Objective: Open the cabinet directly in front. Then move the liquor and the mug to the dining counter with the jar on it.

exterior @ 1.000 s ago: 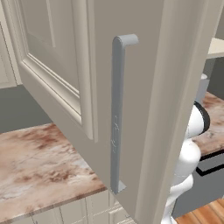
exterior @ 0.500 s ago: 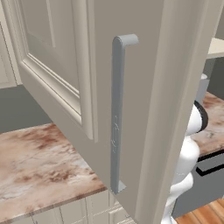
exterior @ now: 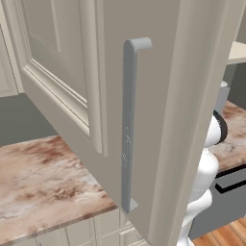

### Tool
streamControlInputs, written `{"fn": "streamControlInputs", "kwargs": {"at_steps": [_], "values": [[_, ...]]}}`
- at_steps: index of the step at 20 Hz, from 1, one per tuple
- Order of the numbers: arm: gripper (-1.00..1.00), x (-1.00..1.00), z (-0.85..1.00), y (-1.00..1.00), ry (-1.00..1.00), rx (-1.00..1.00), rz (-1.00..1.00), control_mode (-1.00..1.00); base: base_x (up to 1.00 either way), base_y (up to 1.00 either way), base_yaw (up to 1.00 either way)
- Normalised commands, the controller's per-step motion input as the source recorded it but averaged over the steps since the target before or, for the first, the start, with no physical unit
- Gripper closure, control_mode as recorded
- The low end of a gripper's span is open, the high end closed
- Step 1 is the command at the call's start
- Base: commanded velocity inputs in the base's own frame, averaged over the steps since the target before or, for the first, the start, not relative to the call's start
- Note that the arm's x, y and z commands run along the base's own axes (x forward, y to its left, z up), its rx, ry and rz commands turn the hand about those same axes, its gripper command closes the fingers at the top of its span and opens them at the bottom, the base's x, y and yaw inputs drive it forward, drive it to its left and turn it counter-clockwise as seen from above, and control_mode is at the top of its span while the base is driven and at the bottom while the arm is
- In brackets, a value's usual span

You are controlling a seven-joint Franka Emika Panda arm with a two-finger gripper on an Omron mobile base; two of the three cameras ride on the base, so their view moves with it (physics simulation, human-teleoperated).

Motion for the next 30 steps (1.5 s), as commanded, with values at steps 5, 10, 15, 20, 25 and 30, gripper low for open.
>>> {"fn": "streamControlInputs", "kwargs": {"at_steps": [5,10,15,20,25,30], "values": [[1.0,-0.12,0.05,0.0,-0.19,0.01,0.0,-1.0,0.0,0.0,0.0],[1.0,-0.04,0.03,0.0,-0.1,0.0,0.0,-1.0,0.0,0.0,0.0],[1.0,-0.46,0.09,-0.11,-0.1,0.0,0.0,-1.0,0.0,0.0,0.0],[1.0,-1.0,0.1,-0.46,-0.16,0.01,0.0,-1.0,0.0,0.0,0.0],[1.0,-1.0,-0.06,-0.58,-0.05,0.0,0.0,-1.0,0.0,0.0,0.0],[1.0,-1.0,-0.38,-0.56,0.0,0.0,0.0,-1.0,0.0,0.0,0.0]]}}
